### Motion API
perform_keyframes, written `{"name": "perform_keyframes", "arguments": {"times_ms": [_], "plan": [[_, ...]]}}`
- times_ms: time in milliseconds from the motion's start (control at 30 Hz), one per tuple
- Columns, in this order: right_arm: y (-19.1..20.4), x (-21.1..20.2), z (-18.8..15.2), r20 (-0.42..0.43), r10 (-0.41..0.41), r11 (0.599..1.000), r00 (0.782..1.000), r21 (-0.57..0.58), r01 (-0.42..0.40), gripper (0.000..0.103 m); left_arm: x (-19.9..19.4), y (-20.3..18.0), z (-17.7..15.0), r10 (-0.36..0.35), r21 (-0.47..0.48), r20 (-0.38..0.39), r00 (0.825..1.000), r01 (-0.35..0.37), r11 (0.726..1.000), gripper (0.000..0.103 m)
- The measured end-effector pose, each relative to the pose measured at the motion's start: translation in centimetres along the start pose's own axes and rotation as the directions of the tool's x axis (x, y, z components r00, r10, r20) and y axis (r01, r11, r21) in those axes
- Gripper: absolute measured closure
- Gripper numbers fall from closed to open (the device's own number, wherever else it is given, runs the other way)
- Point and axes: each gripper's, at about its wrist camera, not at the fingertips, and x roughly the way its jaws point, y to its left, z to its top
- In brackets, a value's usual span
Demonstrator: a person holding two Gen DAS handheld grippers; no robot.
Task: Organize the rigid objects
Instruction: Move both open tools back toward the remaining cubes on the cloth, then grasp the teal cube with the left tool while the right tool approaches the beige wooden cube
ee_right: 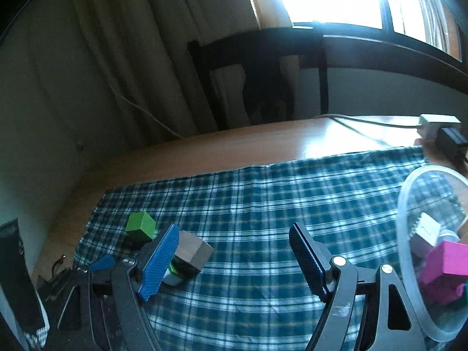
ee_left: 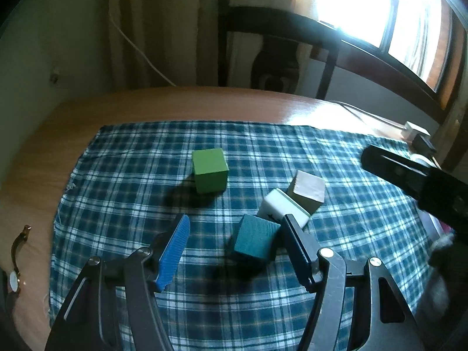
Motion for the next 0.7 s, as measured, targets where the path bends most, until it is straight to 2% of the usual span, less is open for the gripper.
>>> {"name": "perform_keyframes", "arguments": {"times_ms": [267,400,433,533,700], "plan": [[-0.5,2.1,0.7,-0.038,0.063,0.995,0.997,0.078,-0.06,0.022,1.4,-0.4,-0.4,0.001,0.012,-0.037,0.999,0.0,1.0,0.038],[-0.7,3.1,0.4,-0.062,0.077,0.994,0.995,0.084,-0.071,0.022,2.1,-0.5,-0.5,0.009,0.003,-0.046,0.999,-0.009,1.0,0.06],[-0.8,3.3,0.3,-0.068,0.079,0.994,0.995,0.081,-0.073,0.022,2.1,-0.6,-0.6,0.004,0.003,-0.048,0.999,-0.004,1.0,0.07],[-0.7,3.8,0.1,-0.081,0.083,0.995,0.993,0.07,-0.077,0.022,2.0,-0.4,-0.7,-0.013,-0.016,-0.044,0.999,0.012,1.0,0.072],[0.0,4.1,-0.3,-0.076,0.091,0.995,0.993,0.039,-0.088,0.026,0.9,1.4,-0.4,0.056,-0.057,-0.009,0.998,-0.056,0.997,0.072]]}}
